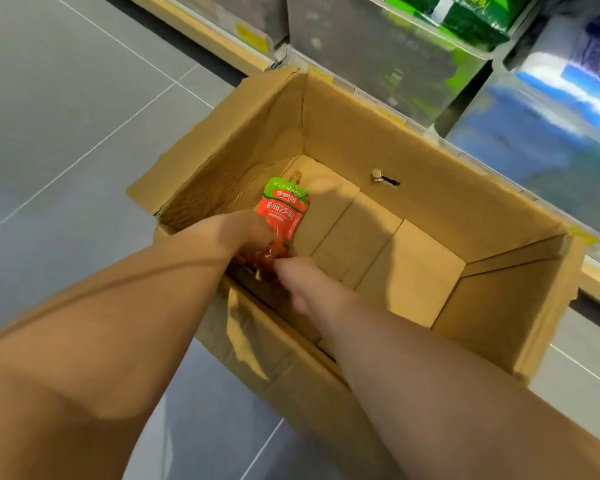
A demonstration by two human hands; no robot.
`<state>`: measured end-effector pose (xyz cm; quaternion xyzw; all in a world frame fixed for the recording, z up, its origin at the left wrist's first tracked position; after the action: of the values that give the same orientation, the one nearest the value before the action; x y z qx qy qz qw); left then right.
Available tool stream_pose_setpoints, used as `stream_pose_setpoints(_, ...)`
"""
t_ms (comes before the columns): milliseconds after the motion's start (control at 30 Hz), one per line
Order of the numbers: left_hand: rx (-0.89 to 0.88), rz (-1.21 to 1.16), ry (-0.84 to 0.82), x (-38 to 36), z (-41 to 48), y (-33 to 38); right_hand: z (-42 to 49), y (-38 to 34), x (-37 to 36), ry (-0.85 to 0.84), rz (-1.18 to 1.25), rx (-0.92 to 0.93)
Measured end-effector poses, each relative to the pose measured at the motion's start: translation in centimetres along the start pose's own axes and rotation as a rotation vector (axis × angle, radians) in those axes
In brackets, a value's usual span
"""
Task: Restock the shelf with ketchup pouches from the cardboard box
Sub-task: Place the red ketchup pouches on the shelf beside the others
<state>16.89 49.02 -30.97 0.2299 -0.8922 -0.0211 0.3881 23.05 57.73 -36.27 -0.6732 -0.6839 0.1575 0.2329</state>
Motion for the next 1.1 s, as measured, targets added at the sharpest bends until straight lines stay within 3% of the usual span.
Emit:
stream_pose_setpoints(200, -0.029, 0.096, 0.054, 0.0, 0.2, 0.3, 0.5, 1.3, 1.9, -0.069, 0.052, -0.090)
stream_pose_setpoints(333, -0.066, -0.009, 0.083, 0.3, -0.3, 1.2, 0.3, 0.6, 3.7, -0.103, 0.009, -0.058)
stream_pose_setpoints(567, -0.182, -0.466, 0.086, 1.3, -4.3, 4.6, -3.9, -3.1, 9.1, 0.025, -0.034, 0.106)
stream_pose_setpoints(733, -0.299, -0.616, 0.098, 3.5, -9.9, 8.3, -9.9, -7.1, 13.7, 0.131, -0.097, 0.276)
stream_pose_setpoints(933, -0.482, -0.640, 0.153, 5.9, -16.9, 14.2, -16.5, -10.4, 20.9, 0.327, -0.226, 0.421)
stream_pose_setpoints(1100, -0.657, -0.618, 0.197, 7.6, -22.8, 20.7, -22.5, -12.8, 27.2, 0.457, -0.190, 0.518)
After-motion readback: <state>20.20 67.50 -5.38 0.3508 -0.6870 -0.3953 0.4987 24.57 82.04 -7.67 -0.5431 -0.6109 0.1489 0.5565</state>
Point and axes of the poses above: each hand's wrist, its own z-axis towards the middle knuckle, its own x-axis out of the back of the hand, y = z × x, the point moved 9 cm from there along z, towards the middle knuckle, and after that the axes turned 9 degrees about y, right-handed, at the moved point
